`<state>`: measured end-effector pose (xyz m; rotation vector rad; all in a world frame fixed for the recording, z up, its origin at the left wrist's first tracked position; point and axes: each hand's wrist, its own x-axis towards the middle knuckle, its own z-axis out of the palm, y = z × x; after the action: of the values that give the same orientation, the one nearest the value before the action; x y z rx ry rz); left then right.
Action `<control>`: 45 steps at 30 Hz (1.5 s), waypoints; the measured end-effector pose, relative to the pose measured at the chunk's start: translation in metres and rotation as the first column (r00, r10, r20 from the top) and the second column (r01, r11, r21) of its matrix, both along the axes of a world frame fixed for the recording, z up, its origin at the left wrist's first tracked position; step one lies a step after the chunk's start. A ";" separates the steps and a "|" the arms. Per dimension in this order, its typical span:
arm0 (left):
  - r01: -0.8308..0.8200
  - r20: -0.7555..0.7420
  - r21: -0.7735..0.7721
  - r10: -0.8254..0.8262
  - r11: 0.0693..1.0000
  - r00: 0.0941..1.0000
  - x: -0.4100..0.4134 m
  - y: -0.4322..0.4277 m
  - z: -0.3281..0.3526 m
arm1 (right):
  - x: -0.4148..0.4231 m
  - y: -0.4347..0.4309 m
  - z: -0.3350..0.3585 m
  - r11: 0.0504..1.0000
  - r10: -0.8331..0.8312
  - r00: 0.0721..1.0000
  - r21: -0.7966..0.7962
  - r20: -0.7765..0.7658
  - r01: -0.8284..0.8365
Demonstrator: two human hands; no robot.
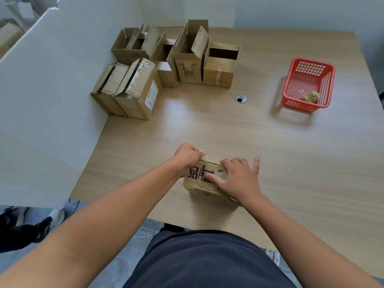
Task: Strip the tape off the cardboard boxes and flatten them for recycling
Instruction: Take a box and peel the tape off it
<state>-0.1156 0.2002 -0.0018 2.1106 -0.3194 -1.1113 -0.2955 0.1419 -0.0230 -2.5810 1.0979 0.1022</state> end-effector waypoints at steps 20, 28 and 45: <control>0.260 -0.017 0.048 -0.259 0.964 0.966 0.007 0.022 0.010 | 0.003 0.011 -0.006 0.996 0.056 0.997 0.071 0.056 -0.060; -0.035 -0.169 0.063 0.045 0.997 0.985 0.004 0.022 0.011 | 0.003 0.018 -0.003 0.996 0.016 0.999 0.082 0.038 -0.019; 0.429 -0.055 -0.415 -0.492 0.803 0.869 0.057 0.079 -0.015 | 0.007 0.042 0.009 0.988 -0.099 0.994 0.113 -0.044 0.103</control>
<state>-0.0582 0.2792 -0.0173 1.6088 -0.9405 -1.3522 -0.2880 0.1842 -0.0141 -2.4263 1.1983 0.1863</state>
